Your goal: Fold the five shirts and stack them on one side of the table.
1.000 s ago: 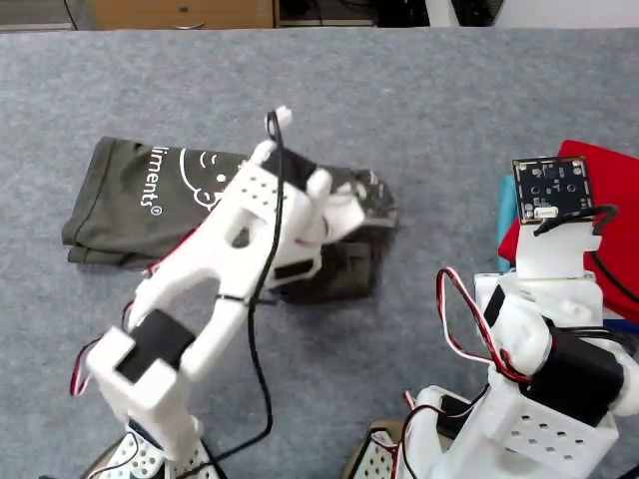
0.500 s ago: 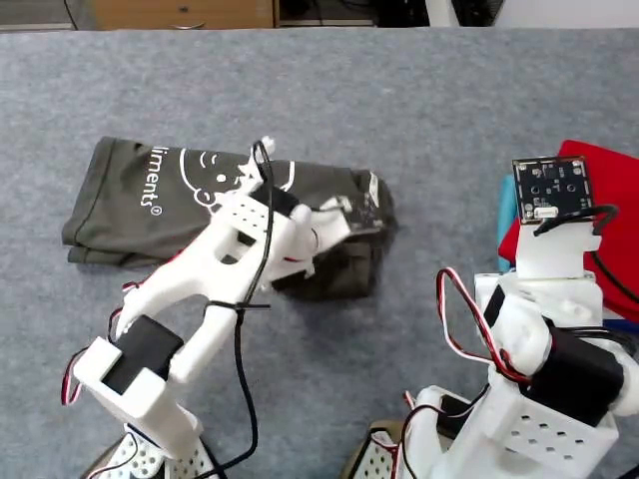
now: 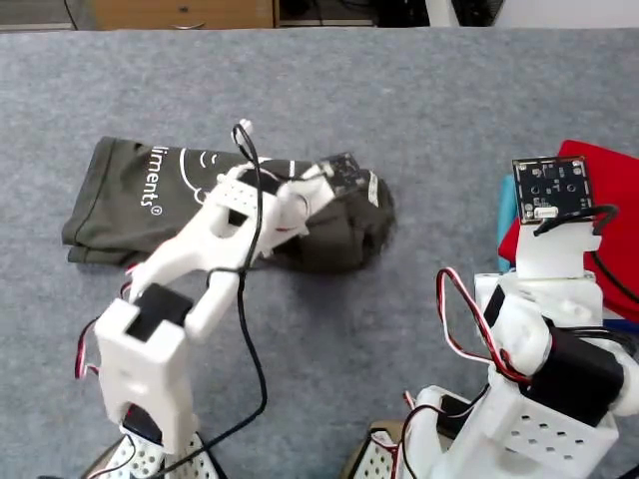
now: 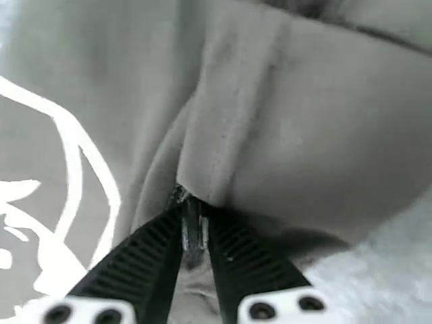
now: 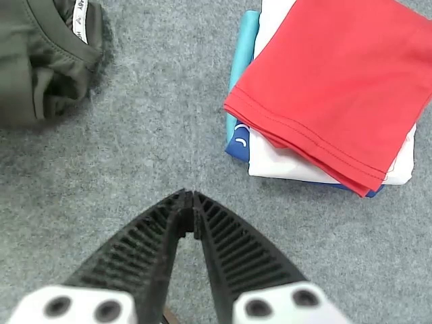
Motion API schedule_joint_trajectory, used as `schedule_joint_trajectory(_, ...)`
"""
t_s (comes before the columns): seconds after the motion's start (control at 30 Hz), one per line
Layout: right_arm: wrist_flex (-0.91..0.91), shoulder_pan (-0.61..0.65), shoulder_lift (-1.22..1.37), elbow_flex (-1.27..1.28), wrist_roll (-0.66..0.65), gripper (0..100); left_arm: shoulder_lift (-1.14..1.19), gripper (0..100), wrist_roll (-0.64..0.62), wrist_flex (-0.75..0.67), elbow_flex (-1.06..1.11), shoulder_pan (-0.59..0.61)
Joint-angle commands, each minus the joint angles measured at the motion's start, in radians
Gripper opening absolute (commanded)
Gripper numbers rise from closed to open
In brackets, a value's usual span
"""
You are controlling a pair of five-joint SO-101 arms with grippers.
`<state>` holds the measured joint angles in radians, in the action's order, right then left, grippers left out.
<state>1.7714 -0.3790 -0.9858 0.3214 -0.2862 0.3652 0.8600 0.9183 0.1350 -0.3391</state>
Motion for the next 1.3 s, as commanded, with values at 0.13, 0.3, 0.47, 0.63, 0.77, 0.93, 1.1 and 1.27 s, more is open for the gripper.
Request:
schedule_joint_trajectory(0.13, 0.014, -0.015, -0.002, 0.002, -0.008, 0.4, 0.047, 3, 0.002, 0.173, -0.23, 0.02)
schedule_joint_trajectory(0.3, 0.014, -0.015, -0.001, 0.002, -0.006, 0.4, 0.047, 3, 0.002, 0.295, -0.258, -0.04)
schedule_joint_trajectory(0.47, 0.014, -0.015, -0.001, 0.002, -0.006, 0.4, 0.047, 3, 0.0, 0.384, -0.258, -0.095)
schedule_joint_trajectory(0.63, 0.014, -0.015, -0.002, 0.013, -0.006, 0.5, 0.056, 3, 0.0, 0.382, -0.258, -0.107)
schedule_joint_trajectory(0.77, 0.014, -0.015, -0.007, 0.041, -0.006, 0.5, 0.047, 3, 0.0, 0.338, -0.261, -0.091)
schedule_joint_trajectory(0.93, 0.014, -0.015, -0.008, 0.039, -0.006, 0.4, 0.028, 3, -0.006, 0.387, -0.396, -0.055)
schedule_joint_trajectory(1.1, 0.012, -0.015, -0.008, 0.039, -0.006, 0.4, 0.008, 3, -0.034, 0.393, -0.46, -0.044)
schedule_joint_trajectory(1.27, 0.009, -0.005, -0.001, 0.042, -0.008, 0.4, -0.065, 3, -0.055, 0.44, -0.453, -0.015)
